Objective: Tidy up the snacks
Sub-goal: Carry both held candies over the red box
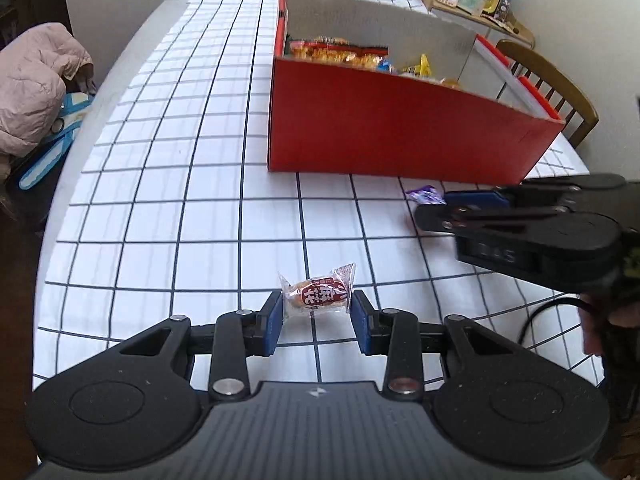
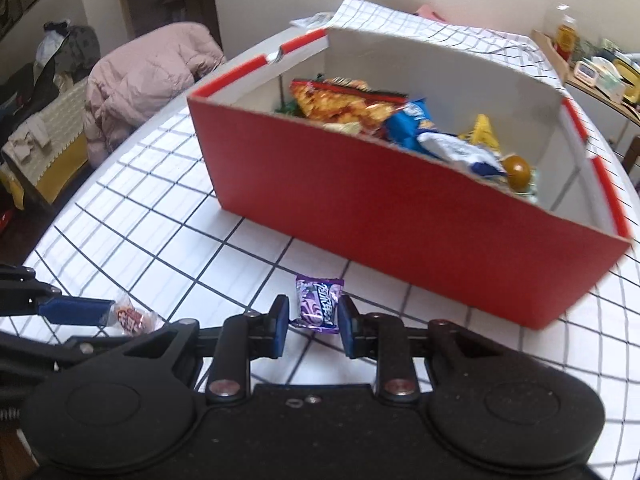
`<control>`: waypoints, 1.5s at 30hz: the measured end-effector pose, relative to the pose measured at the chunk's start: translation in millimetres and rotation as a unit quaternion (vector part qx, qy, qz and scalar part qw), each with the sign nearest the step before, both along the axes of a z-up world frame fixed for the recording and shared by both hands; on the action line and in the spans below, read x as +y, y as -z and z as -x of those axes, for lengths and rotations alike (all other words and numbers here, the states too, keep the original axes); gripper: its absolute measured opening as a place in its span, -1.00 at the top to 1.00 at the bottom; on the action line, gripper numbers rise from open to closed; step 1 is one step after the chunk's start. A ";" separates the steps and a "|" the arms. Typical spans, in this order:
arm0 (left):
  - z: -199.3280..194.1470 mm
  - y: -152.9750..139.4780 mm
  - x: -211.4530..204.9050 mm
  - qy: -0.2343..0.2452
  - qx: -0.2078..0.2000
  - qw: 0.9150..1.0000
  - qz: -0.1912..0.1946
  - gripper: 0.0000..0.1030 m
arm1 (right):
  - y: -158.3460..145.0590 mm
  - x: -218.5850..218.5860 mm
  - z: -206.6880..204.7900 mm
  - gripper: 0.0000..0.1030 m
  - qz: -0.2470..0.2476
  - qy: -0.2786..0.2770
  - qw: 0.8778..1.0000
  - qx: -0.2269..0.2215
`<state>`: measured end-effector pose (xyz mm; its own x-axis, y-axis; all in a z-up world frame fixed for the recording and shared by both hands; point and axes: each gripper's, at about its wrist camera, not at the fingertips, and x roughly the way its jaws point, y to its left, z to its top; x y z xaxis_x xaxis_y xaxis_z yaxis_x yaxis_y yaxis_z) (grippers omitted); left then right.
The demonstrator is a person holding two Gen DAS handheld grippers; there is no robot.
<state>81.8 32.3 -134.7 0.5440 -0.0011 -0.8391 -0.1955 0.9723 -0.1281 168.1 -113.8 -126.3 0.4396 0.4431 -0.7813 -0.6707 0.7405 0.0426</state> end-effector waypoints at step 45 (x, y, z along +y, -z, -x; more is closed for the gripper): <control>-124.3 -116.4 0.6 0.000 -0.089 0.995 -0.041 0.30 | -110.0 -67.0 -78.7 0.52 -0.067 0.109 0.989 -0.075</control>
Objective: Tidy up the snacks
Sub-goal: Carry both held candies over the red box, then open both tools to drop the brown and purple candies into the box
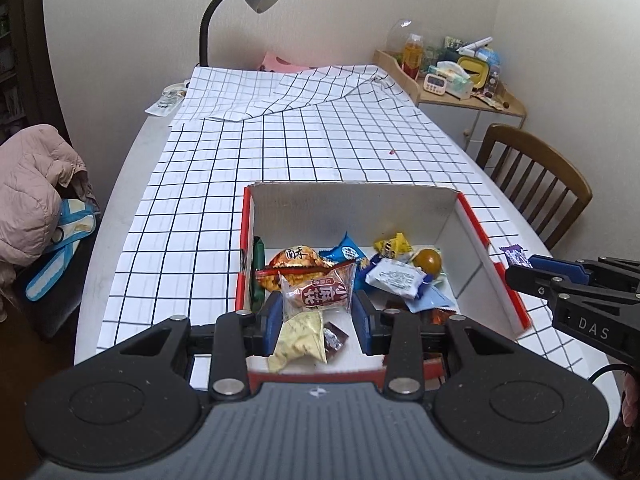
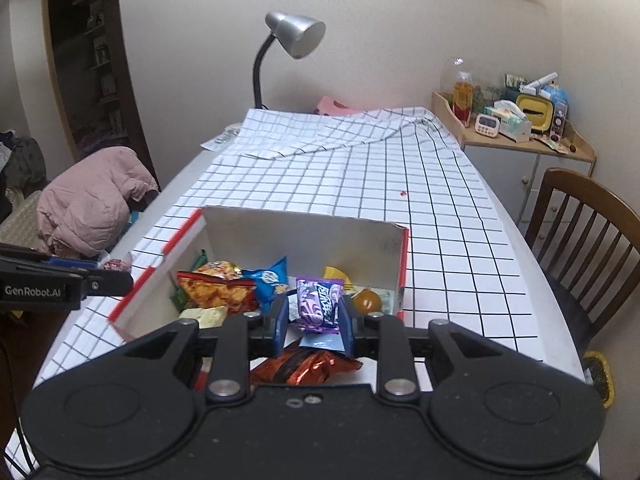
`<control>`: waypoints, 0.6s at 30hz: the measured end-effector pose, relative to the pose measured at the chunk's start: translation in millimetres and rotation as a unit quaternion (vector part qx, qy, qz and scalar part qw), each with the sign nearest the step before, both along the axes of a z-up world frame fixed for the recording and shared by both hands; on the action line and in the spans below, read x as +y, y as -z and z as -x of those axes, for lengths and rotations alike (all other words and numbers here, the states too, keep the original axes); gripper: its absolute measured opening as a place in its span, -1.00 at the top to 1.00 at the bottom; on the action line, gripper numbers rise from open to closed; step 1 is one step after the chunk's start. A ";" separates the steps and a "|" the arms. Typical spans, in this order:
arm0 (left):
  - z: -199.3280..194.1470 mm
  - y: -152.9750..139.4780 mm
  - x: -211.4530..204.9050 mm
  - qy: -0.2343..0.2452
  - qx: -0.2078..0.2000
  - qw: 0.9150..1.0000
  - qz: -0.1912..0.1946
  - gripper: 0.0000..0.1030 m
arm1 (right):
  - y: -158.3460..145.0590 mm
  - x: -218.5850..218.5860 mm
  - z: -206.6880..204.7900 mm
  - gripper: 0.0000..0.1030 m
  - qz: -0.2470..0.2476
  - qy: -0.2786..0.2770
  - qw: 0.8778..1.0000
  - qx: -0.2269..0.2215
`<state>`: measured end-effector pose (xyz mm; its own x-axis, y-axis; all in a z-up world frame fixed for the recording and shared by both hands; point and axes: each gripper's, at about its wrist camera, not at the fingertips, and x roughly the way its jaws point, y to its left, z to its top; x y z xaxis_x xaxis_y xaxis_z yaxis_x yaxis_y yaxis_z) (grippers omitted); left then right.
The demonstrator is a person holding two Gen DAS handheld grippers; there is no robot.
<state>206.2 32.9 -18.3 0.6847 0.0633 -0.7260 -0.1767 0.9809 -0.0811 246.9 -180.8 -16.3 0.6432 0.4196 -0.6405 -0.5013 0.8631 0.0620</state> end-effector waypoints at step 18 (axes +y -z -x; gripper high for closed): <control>-68.3 52.6 12.4 -0.011 0.080 0.997 -0.012 0.30 | 56.6 25.8 -60.5 0.52 0.053 -0.032 0.996 0.069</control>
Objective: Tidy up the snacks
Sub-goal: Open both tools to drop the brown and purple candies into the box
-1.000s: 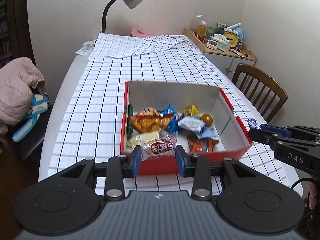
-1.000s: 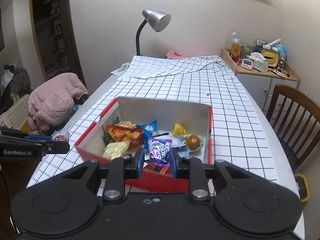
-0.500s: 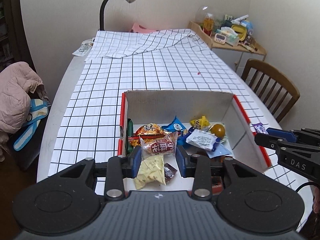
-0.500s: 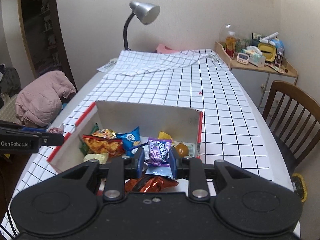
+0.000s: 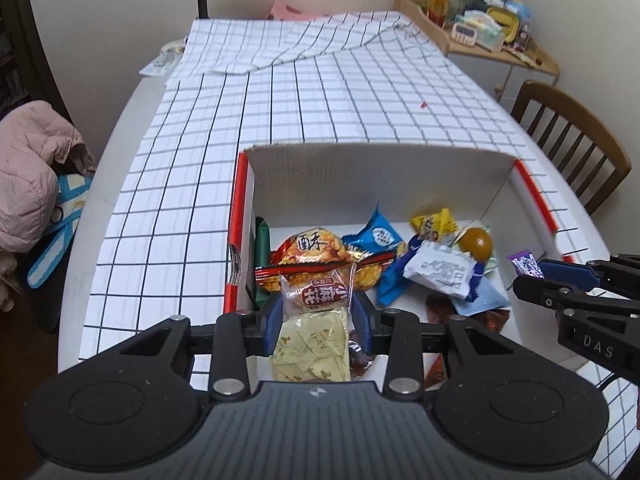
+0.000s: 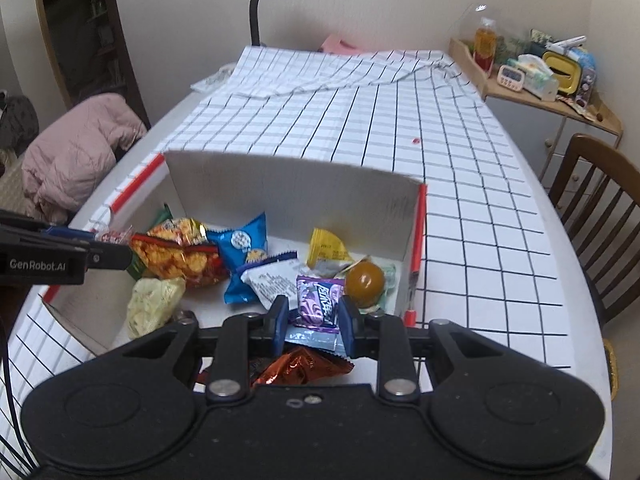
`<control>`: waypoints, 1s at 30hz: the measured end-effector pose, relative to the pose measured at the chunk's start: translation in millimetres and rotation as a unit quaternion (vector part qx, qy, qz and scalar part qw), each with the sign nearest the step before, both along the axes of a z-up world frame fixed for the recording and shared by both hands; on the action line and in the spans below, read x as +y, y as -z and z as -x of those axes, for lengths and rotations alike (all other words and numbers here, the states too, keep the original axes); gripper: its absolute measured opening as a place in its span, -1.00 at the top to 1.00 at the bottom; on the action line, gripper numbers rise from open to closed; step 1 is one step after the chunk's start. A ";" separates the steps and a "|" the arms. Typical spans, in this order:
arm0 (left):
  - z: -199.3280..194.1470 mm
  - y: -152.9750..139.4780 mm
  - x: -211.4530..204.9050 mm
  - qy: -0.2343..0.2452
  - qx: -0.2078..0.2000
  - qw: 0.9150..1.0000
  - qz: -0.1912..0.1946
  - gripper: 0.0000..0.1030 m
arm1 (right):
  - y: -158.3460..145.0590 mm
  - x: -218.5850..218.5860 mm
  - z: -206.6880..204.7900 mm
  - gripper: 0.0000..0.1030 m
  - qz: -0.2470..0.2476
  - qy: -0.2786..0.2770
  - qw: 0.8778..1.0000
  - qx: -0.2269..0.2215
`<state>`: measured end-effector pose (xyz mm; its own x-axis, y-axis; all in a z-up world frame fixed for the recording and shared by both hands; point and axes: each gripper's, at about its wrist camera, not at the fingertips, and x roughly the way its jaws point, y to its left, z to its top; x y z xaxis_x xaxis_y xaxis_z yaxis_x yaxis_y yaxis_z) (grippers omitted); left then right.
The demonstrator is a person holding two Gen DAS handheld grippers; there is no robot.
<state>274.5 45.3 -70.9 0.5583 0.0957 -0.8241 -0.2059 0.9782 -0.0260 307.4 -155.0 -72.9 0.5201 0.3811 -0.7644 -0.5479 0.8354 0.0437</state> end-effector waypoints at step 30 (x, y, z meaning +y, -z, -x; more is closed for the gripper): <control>5.2 18.6 -18.4 0.037 0.017 0.999 -0.007 -0.10 | 13.1 7.8 9.1 0.18 0.003 -0.031 0.999 0.022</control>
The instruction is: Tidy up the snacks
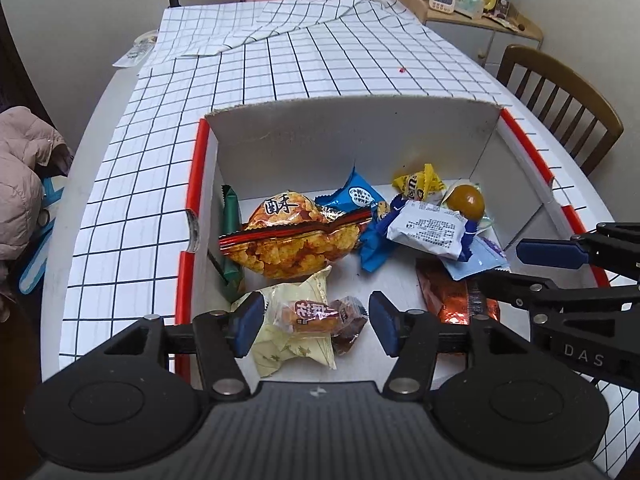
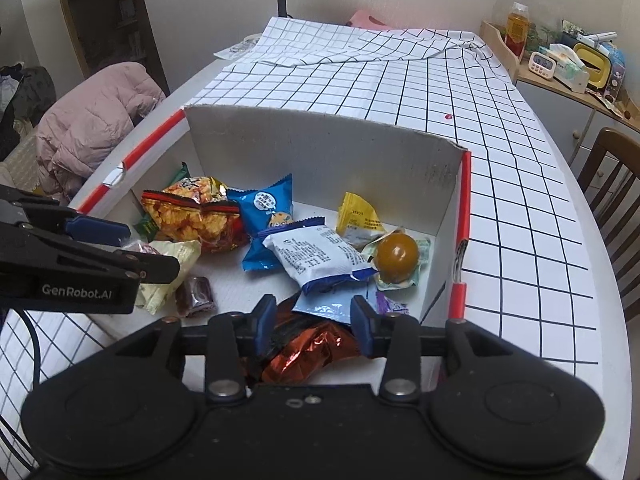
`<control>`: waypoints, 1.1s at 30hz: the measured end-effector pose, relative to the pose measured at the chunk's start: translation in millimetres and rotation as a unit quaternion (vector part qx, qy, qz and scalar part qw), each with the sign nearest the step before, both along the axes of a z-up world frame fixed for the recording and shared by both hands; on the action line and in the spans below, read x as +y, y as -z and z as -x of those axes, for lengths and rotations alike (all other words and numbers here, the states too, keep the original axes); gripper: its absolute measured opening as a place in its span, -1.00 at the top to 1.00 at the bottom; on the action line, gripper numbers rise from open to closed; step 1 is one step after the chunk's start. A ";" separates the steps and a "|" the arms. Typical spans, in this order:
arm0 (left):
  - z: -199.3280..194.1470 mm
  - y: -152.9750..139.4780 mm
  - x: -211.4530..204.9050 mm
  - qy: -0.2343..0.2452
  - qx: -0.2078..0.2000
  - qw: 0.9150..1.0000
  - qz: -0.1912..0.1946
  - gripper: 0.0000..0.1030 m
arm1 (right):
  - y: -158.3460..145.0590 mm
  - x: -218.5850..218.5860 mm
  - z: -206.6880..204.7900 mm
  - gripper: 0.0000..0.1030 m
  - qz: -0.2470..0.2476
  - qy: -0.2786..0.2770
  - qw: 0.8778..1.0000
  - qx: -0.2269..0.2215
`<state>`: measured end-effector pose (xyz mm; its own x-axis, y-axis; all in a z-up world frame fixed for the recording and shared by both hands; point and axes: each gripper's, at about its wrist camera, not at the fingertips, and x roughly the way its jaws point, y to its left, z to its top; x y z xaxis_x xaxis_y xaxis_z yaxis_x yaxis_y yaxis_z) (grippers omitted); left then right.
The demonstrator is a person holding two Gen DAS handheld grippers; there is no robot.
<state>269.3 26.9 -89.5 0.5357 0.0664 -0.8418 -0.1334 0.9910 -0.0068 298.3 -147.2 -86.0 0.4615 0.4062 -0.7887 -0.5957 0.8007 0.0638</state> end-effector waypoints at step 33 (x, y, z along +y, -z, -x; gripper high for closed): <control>107.5 -85.7 -7.0 -0.004 -0.134 0.991 0.019 -0.42 | -89.9 -41.9 98.1 -0.93 -0.107 0.026 0.988 -0.110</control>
<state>161.8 20.0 -3.8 0.7402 0.0421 -0.6711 -0.1292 0.9884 -0.0804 200.2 -189.1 3.9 0.6371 0.5239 -0.5653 -0.5718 0.8131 0.1092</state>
